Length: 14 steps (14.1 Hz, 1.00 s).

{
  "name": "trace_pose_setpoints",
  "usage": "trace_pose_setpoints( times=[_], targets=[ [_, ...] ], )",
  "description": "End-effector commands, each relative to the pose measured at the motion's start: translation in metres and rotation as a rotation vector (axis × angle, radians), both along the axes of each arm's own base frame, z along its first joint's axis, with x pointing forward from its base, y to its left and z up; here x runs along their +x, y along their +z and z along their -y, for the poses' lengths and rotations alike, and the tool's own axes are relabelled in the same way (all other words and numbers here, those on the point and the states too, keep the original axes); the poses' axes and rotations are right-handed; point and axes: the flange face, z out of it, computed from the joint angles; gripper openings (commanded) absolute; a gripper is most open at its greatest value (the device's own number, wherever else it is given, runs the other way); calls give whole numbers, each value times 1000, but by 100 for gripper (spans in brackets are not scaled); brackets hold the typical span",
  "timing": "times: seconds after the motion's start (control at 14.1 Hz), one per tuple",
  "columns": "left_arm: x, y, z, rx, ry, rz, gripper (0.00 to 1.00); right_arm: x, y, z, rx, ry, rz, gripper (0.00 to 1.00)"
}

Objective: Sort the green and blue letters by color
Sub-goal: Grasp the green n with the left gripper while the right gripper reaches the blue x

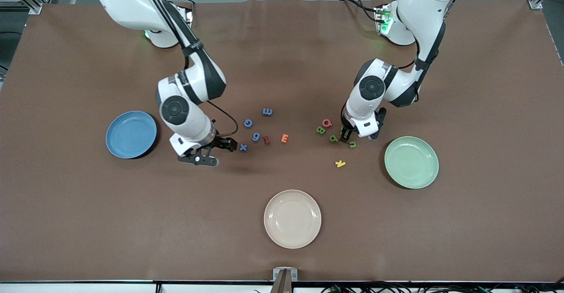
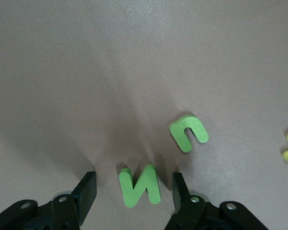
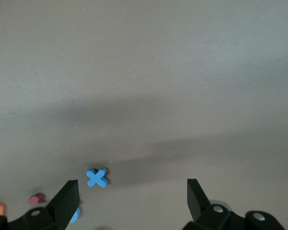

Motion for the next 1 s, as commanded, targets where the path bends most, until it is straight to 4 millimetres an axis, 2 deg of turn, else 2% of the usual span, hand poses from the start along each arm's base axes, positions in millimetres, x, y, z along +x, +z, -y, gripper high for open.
trace_pose_setpoints(
  times=[0.0, 0.14, 0.36, 0.5, 0.64, 0.71, 0.92],
  targets=[
    [-1, -6, 2, 4, 9, 8, 39, 3, -19, -23, -31, -1, 11, 96],
    [5, 3, 0, -2, 2, 22, 1, -1, -35, -35, -39, 2, 13, 95],
    [16, 36, -8, 1, -54, 52, 0, -3, -47, -46, -75, 32, 27, 90],
    [29, 65, -23, 17, -105, 42, 0, -3, -47, -48, -82, 24, 45, 88],
    [45, 88, -52, 34, -163, 21, 0, -10, -52, -54, -88, 28, 39, 88],
    [52, 91, -68, 38, -194, 14, 0, -14, -53, -61, -89, 31, 38, 86],
    [79, 93, -123, 35, -270, 23, 0, -18, -56, -64, -105, 55, 44, 80]
  ],
)
